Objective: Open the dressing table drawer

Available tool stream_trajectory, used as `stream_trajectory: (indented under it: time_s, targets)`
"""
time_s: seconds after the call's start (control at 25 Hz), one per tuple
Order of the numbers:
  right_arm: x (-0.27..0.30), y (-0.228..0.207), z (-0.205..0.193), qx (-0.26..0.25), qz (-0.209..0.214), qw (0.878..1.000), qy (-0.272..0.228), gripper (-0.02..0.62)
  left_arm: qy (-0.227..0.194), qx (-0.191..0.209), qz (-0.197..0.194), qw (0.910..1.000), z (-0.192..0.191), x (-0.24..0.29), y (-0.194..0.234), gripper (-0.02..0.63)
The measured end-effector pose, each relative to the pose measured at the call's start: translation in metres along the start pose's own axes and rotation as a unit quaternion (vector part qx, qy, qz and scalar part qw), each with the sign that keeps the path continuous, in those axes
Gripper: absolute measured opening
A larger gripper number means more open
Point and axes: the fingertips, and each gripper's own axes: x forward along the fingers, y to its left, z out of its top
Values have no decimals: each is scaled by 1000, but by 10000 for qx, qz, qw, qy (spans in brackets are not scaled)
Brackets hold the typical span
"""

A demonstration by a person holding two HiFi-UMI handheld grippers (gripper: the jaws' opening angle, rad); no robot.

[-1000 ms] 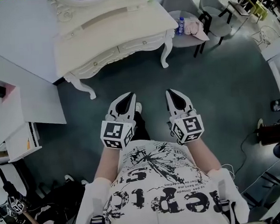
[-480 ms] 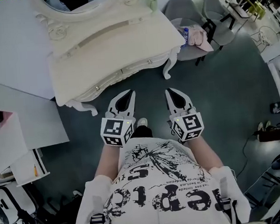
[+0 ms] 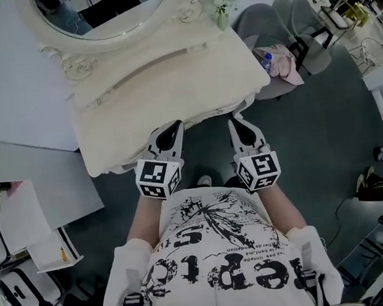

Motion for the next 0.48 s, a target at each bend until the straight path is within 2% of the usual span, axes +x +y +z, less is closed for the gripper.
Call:
stream_trajectory:
  time_s: [0.24,0.48]
  targets:
    - [55,-29,3,-15,142,9998,126,18,92,-194,258,9994,-2,36,31,14]
    - [120,-76,10,-61,456,9986,248,18,150,-351,741,9965,0,84,58,14]
